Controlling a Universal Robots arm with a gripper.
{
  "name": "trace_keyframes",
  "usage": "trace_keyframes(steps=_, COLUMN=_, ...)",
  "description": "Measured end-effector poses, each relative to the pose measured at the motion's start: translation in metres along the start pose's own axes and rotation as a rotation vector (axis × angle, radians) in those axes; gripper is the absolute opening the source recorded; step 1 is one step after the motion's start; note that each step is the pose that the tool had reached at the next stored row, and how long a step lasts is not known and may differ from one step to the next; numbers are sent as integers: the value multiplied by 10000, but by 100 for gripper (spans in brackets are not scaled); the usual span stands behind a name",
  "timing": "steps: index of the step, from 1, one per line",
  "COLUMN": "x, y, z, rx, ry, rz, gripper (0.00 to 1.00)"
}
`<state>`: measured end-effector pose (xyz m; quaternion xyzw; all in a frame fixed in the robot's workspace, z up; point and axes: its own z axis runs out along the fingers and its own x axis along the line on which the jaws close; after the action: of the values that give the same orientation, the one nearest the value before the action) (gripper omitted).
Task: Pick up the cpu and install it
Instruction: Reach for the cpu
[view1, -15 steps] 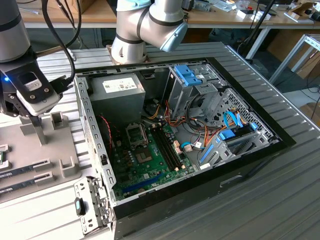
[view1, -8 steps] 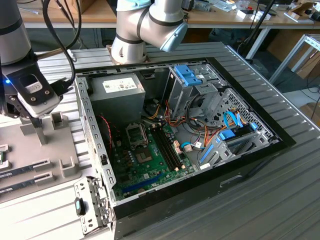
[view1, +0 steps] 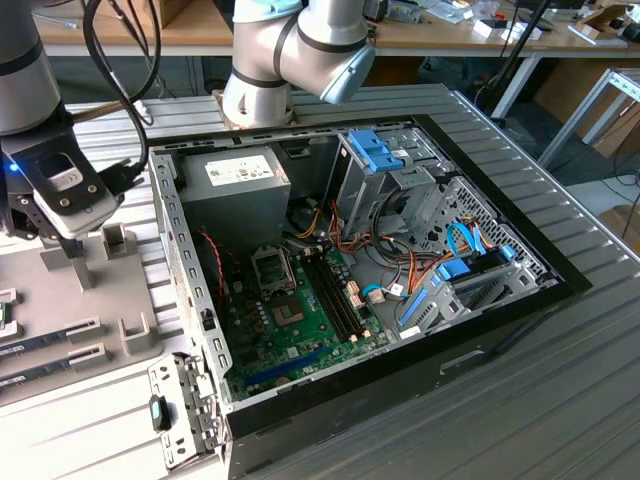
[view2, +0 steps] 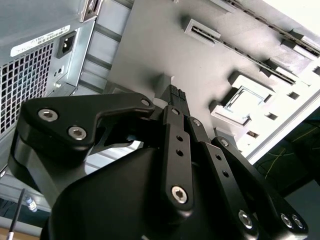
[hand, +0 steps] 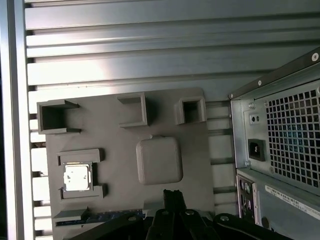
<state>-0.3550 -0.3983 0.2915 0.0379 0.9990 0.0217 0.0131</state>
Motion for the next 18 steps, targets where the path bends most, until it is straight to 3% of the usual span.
trace_keyframes(steps=10, x=35, y=-4, z=40, rx=0, ry=0, rz=1, gripper=11)
trace_keyframes(steps=16, x=133, y=-10, z=51, rx=0, ry=0, rz=1, gripper=11)
trace_keyframes(steps=18, x=204, y=-16, z=49, rx=0, ry=-1, rz=0, gripper=11)
